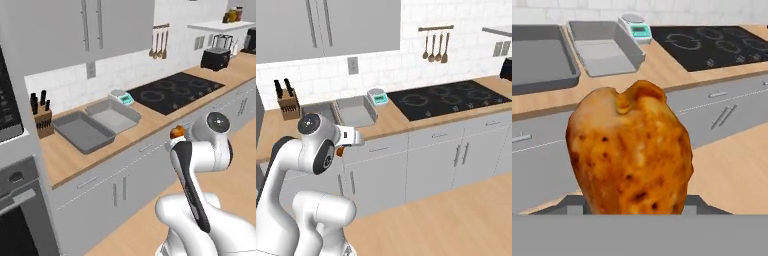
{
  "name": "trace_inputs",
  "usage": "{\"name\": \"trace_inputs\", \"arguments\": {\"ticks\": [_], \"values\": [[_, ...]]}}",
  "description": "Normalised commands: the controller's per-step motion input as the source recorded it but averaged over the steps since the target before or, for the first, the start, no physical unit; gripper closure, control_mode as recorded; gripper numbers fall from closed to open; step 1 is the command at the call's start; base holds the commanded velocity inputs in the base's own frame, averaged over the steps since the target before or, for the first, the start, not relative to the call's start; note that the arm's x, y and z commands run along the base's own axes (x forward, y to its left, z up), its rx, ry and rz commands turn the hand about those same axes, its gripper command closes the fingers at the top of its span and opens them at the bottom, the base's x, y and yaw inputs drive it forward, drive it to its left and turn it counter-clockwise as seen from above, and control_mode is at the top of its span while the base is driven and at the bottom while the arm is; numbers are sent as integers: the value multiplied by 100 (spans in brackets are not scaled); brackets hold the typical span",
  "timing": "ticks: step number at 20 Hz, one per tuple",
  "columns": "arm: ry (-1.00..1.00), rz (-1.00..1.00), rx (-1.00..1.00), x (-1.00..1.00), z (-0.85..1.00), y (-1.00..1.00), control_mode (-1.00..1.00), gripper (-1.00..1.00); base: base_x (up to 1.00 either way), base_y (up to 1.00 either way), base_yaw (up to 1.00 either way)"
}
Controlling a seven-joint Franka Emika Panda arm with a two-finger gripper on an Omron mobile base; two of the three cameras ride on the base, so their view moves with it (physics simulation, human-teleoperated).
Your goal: Place one lime and one chicken drumstick in each tupperware on the nearby counter, to pack two identical lunches.
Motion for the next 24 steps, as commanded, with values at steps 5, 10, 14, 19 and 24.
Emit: {"name": "trace_inputs", "arguments": {"ticks": [5,10,14,19,24], "values": [[0,0,0,0,0,0,100,100,97,-51,38],[0,0,0,0,0,0,100,100,100,-7,37],[6,6,-3,50,-18,19,-100,100,50,9,9],[17,8,-2,100,-55,32,-100,100,0,0,0],[10,7,0,100,-17,25,-100,100,0,0,0]]}}
